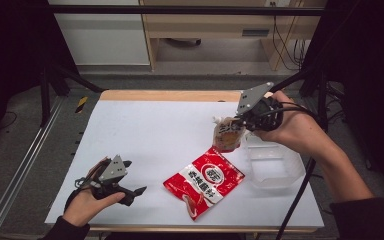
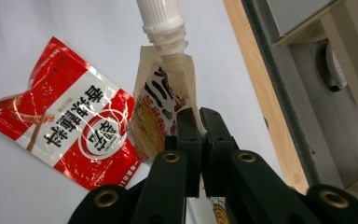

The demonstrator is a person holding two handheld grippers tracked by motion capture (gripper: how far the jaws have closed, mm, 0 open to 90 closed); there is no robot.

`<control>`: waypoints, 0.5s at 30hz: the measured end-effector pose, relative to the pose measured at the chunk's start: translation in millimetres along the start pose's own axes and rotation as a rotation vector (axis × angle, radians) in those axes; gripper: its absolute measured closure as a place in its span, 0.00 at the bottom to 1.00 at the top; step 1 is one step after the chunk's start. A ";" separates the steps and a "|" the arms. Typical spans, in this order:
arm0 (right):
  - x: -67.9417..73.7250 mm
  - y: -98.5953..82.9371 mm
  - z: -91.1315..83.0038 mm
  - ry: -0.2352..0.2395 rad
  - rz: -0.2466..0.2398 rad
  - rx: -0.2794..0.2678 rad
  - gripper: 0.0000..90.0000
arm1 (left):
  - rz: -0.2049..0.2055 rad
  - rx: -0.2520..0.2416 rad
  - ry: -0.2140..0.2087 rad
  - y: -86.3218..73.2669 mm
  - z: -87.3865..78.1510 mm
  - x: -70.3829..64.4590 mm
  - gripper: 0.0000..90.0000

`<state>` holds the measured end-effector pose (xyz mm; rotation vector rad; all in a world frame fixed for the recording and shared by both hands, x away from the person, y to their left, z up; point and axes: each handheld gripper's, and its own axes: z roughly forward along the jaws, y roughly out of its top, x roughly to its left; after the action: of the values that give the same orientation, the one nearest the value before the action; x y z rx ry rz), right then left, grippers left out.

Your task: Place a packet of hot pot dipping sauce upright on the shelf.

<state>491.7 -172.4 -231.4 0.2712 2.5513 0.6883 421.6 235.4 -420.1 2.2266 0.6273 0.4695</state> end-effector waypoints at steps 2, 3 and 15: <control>-3.2 -4.0 -1.7 -0.008 0.004 0.003 0.98 | -0.008 0.003 0.018 -10.1 2.5 0.8 0.06; -4.5 -6.1 -1.7 -0.010 0.008 0.002 0.98 | -0.015 0.006 0.026 -14.3 3.6 1.5 0.06; -18.8 -31.1 -7.2 -0.047 0.055 -0.005 0.98 | -0.049 0.011 0.093 -31.6 2.2 9.5 0.06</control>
<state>502.3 -207.7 -234.5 0.3523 2.5057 0.7001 421.3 258.2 -444.1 2.2040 0.7329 0.5484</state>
